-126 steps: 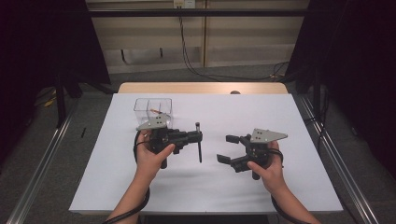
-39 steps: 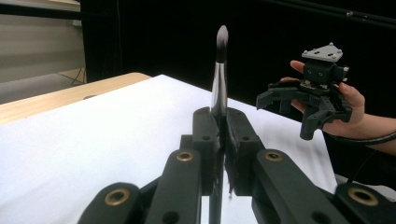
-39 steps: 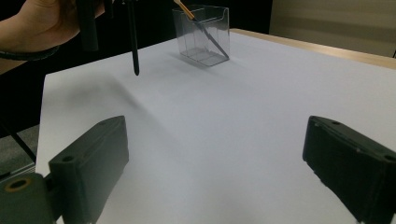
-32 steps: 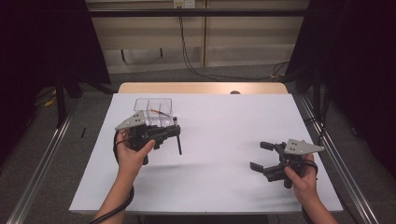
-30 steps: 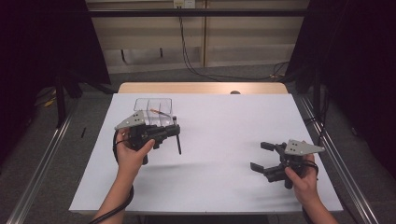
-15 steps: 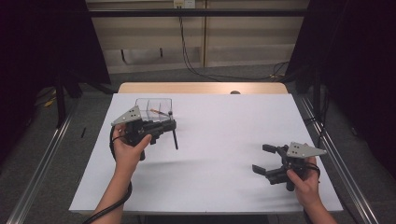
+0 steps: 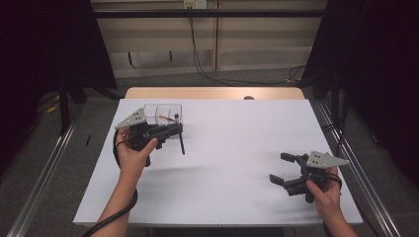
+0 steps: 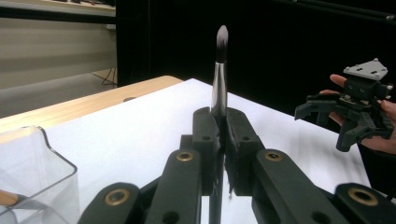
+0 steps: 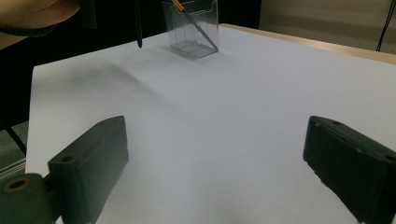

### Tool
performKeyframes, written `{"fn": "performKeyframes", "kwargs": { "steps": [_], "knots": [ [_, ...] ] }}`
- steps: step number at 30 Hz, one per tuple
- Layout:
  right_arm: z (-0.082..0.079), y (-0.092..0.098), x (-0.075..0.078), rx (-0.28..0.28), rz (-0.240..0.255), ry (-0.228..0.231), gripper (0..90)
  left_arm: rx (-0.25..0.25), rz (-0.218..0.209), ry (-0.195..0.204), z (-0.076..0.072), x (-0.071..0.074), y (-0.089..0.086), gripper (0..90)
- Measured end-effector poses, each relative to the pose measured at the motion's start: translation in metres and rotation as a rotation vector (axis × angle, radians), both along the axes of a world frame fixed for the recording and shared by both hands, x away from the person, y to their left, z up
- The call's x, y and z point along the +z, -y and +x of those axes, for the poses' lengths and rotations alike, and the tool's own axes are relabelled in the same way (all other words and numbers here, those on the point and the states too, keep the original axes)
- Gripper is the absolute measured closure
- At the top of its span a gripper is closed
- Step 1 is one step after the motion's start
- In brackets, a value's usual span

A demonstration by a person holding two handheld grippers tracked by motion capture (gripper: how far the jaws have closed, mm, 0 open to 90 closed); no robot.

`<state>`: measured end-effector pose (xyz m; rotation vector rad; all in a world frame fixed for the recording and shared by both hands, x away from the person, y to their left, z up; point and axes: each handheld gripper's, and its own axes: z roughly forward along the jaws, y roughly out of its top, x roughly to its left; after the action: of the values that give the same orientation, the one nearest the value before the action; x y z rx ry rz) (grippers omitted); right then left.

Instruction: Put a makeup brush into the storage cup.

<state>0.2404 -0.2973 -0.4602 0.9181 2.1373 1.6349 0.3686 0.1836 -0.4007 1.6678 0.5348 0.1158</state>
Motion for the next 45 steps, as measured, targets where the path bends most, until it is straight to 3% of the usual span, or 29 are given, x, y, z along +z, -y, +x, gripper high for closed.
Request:
{"fn": "performKeyframes", "kwargs": {
  "steps": [13,24,45],
  "knots": [
    [0.000,0.002,-0.001,-0.007,-0.006,0.002,6.1,0.038,0.017,0.008,0.008,0.007,-0.005,83.8],
    [-0.001,0.002,-0.001,-0.007,-0.012,0.001,6.1,0.075,0.003,0.011,0.018,0.010,-0.008,83.9],
    [-0.002,0.002,-0.001,-0.005,-0.009,0.006,6.1,0.154,0.014,0.048,0.039,0.028,-0.013,83.9]
  ]
}}
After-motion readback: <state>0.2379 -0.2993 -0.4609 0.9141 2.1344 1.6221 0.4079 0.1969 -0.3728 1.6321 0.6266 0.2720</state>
